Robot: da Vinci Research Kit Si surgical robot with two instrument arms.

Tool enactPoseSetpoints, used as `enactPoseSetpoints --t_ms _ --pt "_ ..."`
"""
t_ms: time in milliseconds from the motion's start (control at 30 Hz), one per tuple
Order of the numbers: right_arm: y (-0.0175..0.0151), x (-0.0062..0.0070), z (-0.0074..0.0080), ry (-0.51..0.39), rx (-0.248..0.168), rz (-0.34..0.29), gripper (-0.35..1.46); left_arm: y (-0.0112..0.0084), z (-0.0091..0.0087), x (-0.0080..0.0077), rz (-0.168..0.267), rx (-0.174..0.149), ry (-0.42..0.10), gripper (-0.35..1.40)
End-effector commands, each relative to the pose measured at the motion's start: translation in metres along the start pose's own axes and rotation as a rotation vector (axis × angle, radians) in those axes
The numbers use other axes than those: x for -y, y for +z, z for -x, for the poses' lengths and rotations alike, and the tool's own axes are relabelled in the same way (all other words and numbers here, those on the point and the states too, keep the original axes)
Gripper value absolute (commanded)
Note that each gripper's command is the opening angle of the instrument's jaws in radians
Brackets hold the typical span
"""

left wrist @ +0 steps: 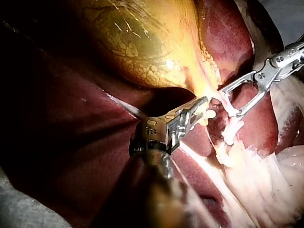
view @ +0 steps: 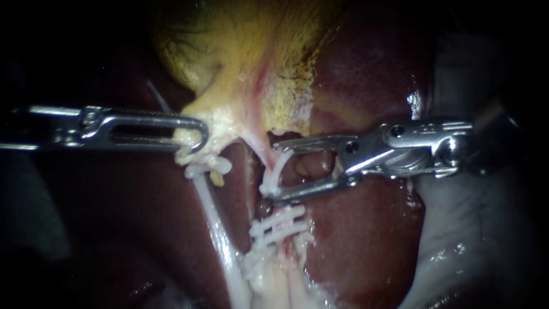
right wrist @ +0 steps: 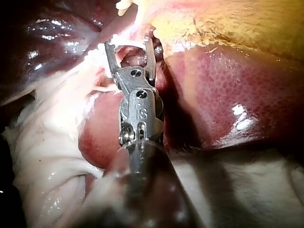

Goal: Going back third clip right tube

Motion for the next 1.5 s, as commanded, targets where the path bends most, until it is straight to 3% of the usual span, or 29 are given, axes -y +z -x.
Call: enactPoseSetpoints --t_ms 33,400,567,767,1100,1500 --pt "0.0002 0.0000 0.0000 0.001 0.000 0.000 0.50 0.0000 0.0000 0.0000 0.000 0.000 0.000 -0.35" --pt "0.0058 -0.0012 0.0003 -0.003 0.001 0.011 0.50 0.0001 0.0000 0.0002 0.002 0.001 -0.001 -0.35" --pt "0.0082 -0.0009 0.0013 0.021 0.002 -0.004 0.50 0.0001 -0.0001 0.0003 0.002 0.001 -0.001 -0.35" --pt "0.0089 -0.0009 0.0015 0.036 0.003 -0.011 0.50 0.0002 -0.0001 0.0006 0.003 0.002 -0.001 -0.35" --pt "0.0059 -0.0011 0.0024 0.034 0.003 -0.009 0.50 0.0001 -0.0001 0.0005 0.003 0.002 -0.001 -0.35" --pt "-0.0032 -0.0011 0.0015 0.010 0.003 0.037 0.50 0.0001 -0.0001 0.0003 0.002 0.001 0.000 -0.35"
